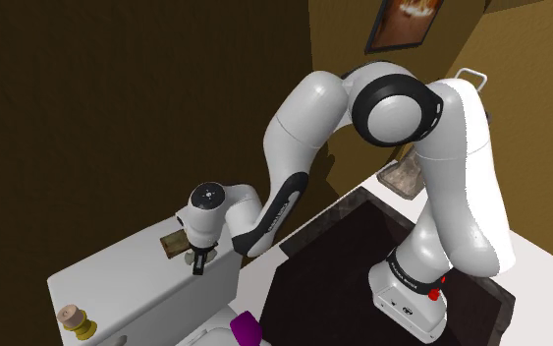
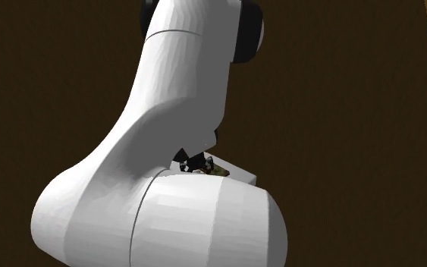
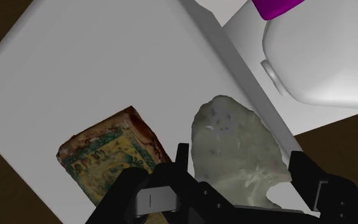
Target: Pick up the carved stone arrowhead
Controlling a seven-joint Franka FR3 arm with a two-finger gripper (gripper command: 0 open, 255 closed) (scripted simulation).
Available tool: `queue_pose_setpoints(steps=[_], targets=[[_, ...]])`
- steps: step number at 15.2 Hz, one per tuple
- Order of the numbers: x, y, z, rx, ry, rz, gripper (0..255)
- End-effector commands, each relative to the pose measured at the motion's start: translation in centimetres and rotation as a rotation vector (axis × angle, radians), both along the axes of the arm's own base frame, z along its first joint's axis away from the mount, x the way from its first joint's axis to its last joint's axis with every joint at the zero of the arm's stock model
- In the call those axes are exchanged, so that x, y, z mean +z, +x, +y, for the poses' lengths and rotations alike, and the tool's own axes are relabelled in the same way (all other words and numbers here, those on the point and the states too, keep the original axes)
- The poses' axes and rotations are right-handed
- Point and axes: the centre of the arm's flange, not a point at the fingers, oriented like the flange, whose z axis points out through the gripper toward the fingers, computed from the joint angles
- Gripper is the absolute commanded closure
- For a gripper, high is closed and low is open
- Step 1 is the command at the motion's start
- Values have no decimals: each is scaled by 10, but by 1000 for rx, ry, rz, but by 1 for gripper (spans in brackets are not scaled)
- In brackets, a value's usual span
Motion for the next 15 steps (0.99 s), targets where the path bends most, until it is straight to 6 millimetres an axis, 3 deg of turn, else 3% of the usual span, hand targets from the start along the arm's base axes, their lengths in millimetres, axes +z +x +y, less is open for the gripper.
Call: queue_pose_setpoints(steps=[1,3,15], targets=[[0,0,0,0,0,0,255],[0,0,0,0,0,0,255],[64,0,0,0,0,0,255]])
